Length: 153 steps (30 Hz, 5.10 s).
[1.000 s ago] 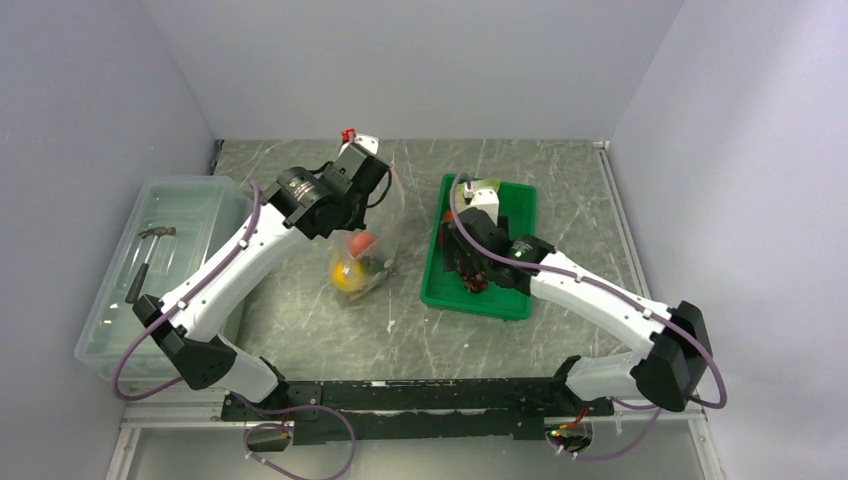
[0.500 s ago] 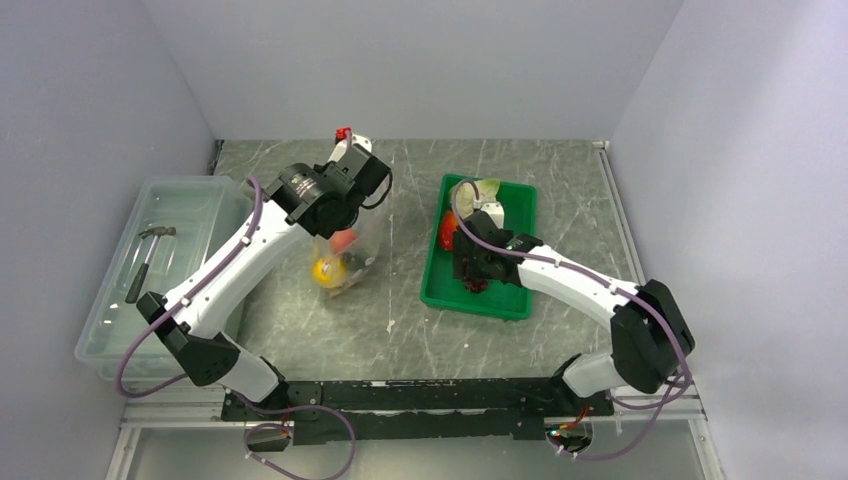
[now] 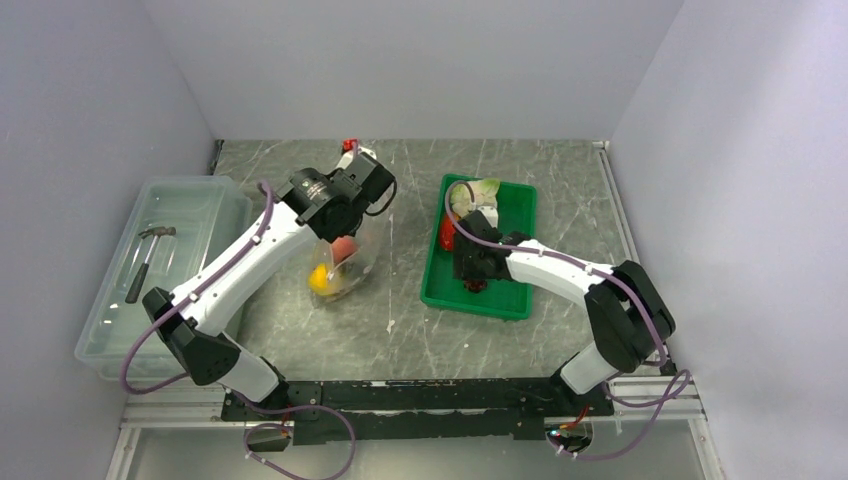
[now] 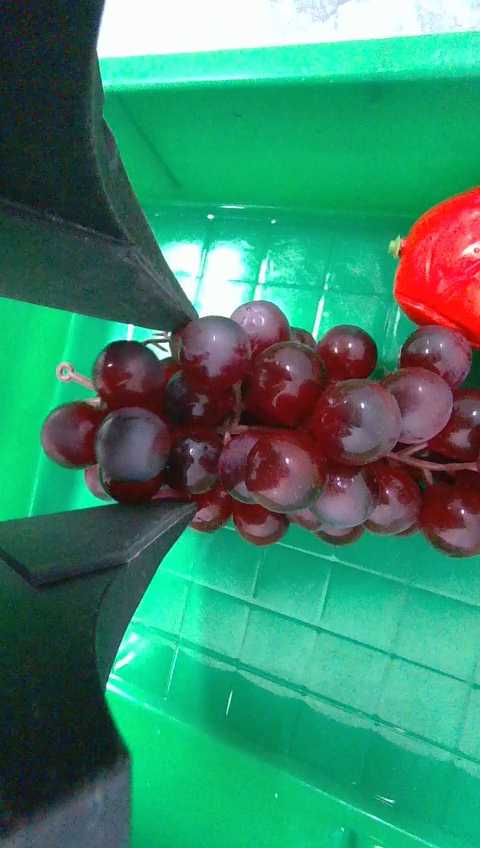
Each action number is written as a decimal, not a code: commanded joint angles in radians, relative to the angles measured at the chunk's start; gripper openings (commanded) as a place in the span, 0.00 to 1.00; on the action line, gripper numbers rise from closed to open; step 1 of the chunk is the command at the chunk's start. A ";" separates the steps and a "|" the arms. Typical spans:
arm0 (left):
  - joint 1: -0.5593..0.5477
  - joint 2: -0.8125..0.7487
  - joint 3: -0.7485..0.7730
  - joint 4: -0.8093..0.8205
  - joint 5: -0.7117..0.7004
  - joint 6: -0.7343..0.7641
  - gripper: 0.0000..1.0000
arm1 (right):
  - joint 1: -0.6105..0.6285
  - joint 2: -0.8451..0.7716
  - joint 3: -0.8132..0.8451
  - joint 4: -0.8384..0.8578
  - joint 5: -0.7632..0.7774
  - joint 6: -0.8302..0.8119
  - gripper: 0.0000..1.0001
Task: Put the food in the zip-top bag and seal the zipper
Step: Pick up the fake fruit from the bin, then place the fake fruit in the zipper food storage bag.
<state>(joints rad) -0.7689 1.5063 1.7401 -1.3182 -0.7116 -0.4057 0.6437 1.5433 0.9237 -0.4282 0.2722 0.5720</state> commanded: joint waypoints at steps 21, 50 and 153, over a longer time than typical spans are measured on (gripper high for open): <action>-0.029 0.009 -0.087 0.148 0.191 -0.057 0.00 | -0.007 -0.241 0.038 -0.093 0.108 -0.031 0.00; -0.056 0.034 -0.077 0.189 0.245 -0.066 0.00 | 0.075 -0.477 0.369 -0.212 -0.036 -0.093 0.00; -0.003 -0.169 -0.129 0.284 0.555 -0.148 0.02 | 0.267 -0.173 0.262 0.276 -0.347 -0.012 0.14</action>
<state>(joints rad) -0.7803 1.3487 1.5677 -1.0607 -0.1543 -0.5438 0.8551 1.3682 1.1893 -0.1677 -0.0906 0.5823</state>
